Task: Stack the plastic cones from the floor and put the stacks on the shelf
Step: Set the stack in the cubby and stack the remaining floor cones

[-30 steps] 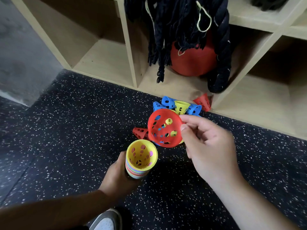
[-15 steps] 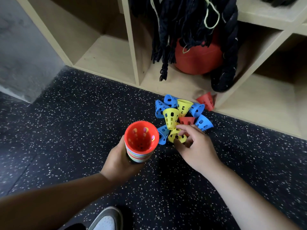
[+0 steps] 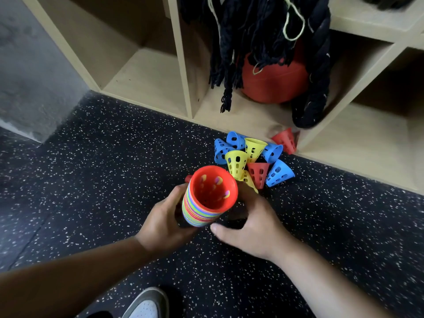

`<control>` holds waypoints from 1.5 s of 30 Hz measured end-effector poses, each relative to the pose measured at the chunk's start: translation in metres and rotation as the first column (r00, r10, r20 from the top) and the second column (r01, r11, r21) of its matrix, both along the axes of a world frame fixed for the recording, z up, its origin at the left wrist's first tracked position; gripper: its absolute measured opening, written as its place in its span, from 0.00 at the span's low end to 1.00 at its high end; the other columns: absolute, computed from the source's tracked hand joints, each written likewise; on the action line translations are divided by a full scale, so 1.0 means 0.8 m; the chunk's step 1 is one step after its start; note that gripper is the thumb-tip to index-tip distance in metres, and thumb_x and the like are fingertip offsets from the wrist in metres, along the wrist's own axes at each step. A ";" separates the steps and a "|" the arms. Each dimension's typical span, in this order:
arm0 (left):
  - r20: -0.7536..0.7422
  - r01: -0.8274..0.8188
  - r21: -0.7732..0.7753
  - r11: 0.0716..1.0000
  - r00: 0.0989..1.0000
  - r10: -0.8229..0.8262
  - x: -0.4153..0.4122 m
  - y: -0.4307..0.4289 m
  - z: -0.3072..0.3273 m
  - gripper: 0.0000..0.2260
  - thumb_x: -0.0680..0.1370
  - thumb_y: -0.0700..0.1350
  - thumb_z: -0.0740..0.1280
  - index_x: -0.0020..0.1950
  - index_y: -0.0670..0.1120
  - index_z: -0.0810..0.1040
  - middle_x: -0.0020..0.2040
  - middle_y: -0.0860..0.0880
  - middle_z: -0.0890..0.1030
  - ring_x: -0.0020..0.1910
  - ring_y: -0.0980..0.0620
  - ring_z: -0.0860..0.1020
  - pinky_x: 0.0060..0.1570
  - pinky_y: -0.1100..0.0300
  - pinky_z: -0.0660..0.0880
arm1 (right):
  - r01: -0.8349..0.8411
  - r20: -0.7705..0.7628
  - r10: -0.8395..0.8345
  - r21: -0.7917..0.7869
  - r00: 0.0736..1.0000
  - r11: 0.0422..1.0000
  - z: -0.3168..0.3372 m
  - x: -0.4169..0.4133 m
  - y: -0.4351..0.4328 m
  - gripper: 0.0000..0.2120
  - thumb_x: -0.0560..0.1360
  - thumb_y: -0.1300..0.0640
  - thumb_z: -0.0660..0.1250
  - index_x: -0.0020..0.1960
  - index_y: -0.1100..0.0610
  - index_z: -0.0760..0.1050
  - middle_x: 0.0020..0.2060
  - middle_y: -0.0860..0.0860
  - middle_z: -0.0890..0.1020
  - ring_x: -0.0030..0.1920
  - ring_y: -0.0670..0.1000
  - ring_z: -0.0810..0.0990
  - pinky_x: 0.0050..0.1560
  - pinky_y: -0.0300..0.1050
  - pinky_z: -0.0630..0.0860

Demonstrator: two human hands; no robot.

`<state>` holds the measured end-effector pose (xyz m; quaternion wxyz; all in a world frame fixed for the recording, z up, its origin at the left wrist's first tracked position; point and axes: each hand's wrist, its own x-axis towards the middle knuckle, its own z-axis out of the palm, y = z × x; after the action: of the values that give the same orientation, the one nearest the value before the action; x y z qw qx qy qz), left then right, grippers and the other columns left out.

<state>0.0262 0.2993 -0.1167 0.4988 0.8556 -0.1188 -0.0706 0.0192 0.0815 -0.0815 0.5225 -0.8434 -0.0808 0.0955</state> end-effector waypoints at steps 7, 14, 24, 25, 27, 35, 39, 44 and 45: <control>-0.043 -0.006 -0.084 0.996 0.999 0.003 0.003 0.000 0.003 0.32 0.68 0.49 0.78 0.69 0.49 0.72 0.60 0.58 0.81 0.59 0.56 0.81 0.58 0.58 0.78 | 0.066 0.035 -0.065 -0.029 0.997 0.997 0.008 0.006 0.010 0.27 0.63 0.48 0.82 0.59 0.46 0.77 0.50 0.36 0.83 0.54 0.36 0.79 0.56 0.33 0.74; -0.100 0.051 -0.115 0.992 0.993 -0.063 0.006 0.001 0.014 0.37 0.65 0.49 0.82 0.70 0.50 0.70 0.60 0.59 0.82 0.60 0.58 0.81 0.60 0.63 0.76 | 0.072 -0.006 -0.072 -0.009 0.997 0.997 0.017 0.008 0.009 0.29 0.62 0.48 0.81 0.60 0.41 0.75 0.50 0.38 0.83 0.52 0.39 0.81 0.54 0.39 0.78; -0.113 0.015 -0.071 0.997 0.993 -0.023 -0.010 0.022 0.006 0.35 0.62 0.52 0.81 0.66 0.54 0.72 0.57 0.60 0.83 0.56 0.58 0.82 0.58 0.61 0.78 | 0.243 0.115 -0.220 -0.271 0.969 0.931 -0.049 0.003 -0.053 0.23 0.71 0.65 0.73 0.62 0.48 0.77 0.52 0.43 0.80 0.40 0.40 0.79 0.37 0.29 0.72; -0.127 0.000 -0.076 0.997 0.992 -0.010 -0.010 0.023 0.004 0.34 0.62 0.51 0.81 0.65 0.54 0.73 0.56 0.59 0.83 0.55 0.58 0.82 0.57 0.62 0.78 | 0.265 0.135 -0.230 -0.372 0.964 0.890 -0.059 0.005 -0.060 0.22 0.72 0.62 0.72 0.64 0.49 0.77 0.54 0.45 0.79 0.40 0.41 0.78 0.37 0.33 0.74; -0.139 -0.024 -0.077 0.997 0.990 0.013 -0.011 0.024 0.003 0.32 0.61 0.51 0.81 0.63 0.55 0.74 0.55 0.59 0.84 0.54 0.58 0.83 0.56 0.65 0.77 | 0.245 0.106 -0.224 -0.530 0.969 0.812 -0.075 0.009 -0.068 0.22 0.74 0.57 0.70 0.68 0.49 0.73 0.60 0.47 0.76 0.44 0.46 0.79 0.40 0.42 0.79; -0.166 -0.084 -0.043 0.996 0.983 0.076 -0.008 0.026 0.000 0.32 0.60 0.46 0.83 0.60 0.56 0.74 0.52 0.61 0.84 0.50 0.61 0.83 0.50 0.71 0.76 | 0.228 0.062 -0.253 -0.667 0.966 0.709 -0.091 0.046 -0.051 0.14 0.80 0.48 0.63 0.63 0.47 0.76 0.55 0.47 0.76 0.49 0.51 0.78 0.40 0.43 0.74; -0.163 -0.092 -0.022 0.996 0.983 0.087 -0.007 0.030 -0.007 0.34 0.62 0.35 0.83 0.61 0.57 0.73 0.53 0.61 0.84 0.50 0.60 0.83 0.51 0.69 0.77 | 0.230 0.097 -0.231 -0.712 0.968 0.663 -0.095 0.057 -0.051 0.11 0.81 0.51 0.60 0.54 0.50 0.80 0.49 0.48 0.79 0.45 0.51 0.77 0.34 0.42 0.70; -0.181 -0.092 -0.042 0.995 0.980 0.083 -0.006 0.029 -0.006 0.33 0.60 0.45 0.82 0.61 0.59 0.73 0.53 0.62 0.83 0.50 0.61 0.83 0.50 0.70 0.77 | 0.275 0.205 -0.186 -0.648 0.961 0.710 -0.102 0.046 -0.061 0.09 0.80 0.56 0.63 0.53 0.51 0.82 0.44 0.49 0.83 0.43 0.54 0.82 0.33 0.44 0.74; -0.194 -0.094 -0.050 0.994 0.977 0.082 -0.006 0.029 -0.006 0.33 0.59 0.48 0.81 0.61 0.59 0.73 0.53 0.61 0.84 0.51 0.60 0.83 0.50 0.69 0.78 | 0.318 0.251 -0.203 -0.612 0.946 0.724 -0.101 0.044 -0.061 0.07 0.78 0.59 0.66 0.50 0.52 0.83 0.42 0.50 0.83 0.40 0.55 0.82 0.31 0.44 0.74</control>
<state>0.0215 0.3227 -0.1213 0.5356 0.8342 -0.0341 -0.1271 0.0543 0.0323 -0.1619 0.1999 -0.9789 0.0331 -0.0280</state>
